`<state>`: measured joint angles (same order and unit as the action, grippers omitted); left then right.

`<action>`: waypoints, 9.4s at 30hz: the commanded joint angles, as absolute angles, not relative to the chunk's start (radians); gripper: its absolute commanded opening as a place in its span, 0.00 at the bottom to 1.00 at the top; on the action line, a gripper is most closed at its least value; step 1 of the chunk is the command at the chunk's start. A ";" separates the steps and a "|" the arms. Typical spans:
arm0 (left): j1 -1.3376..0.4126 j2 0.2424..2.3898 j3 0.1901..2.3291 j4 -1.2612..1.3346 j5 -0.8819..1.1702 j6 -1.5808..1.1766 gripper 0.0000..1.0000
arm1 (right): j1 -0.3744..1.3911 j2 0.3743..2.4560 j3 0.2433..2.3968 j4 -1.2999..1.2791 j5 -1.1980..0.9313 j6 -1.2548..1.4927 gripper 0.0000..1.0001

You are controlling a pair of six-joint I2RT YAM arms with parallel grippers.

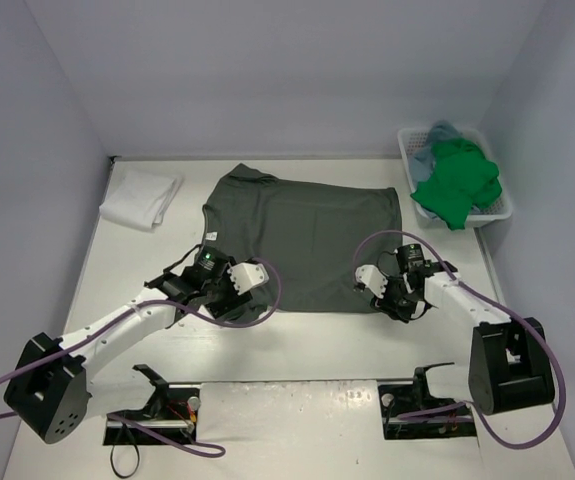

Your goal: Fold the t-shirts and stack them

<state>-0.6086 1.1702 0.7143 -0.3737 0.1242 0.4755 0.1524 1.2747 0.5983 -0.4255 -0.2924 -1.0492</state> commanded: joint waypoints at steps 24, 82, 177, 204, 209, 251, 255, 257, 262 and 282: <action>-0.623 1.181 0.707 -0.359 0.270 0.479 0.62 | 0.167 1.327 0.623 -0.413 -0.279 -1.043 0.00; -0.624 1.169 0.739 -0.540 0.155 0.591 0.15 | 0.181 1.253 0.690 -0.433 -0.268 -1.003 0.00; -0.355 1.307 1.035 -0.655 0.333 0.687 0.00 | 0.028 1.426 1.005 -0.437 -0.367 -1.077 0.00; -0.305 1.655 1.315 -0.416 0.296 0.592 0.00 | 0.005 1.767 1.235 -0.357 -0.397 -1.049 0.00; -0.288 1.690 1.353 -0.391 0.287 0.577 0.00 | -0.028 1.812 1.287 -0.350 -0.388 -1.048 0.00; -0.262 1.865 1.526 -0.311 0.129 0.479 0.47 | 0.046 1.896 1.359 -0.074 -0.262 -0.765 0.37; -0.262 1.859 1.583 -0.357 0.114 0.505 0.48 | 0.045 1.902 1.416 -0.101 -0.229 -0.758 0.39; -0.262 1.861 1.617 -0.380 0.110 0.511 0.48 | 0.046 1.905 1.449 -0.107 -0.209 -0.750 0.39; -0.262 1.881 1.713 -0.400 0.095 0.522 0.49 | 0.046 1.939 1.554 -0.106 -0.153 -0.726 0.40; -0.196 2.151 2.066 -0.489 0.161 0.465 0.49 | 0.026 2.385 2.029 -0.198 -0.244 -0.690 0.46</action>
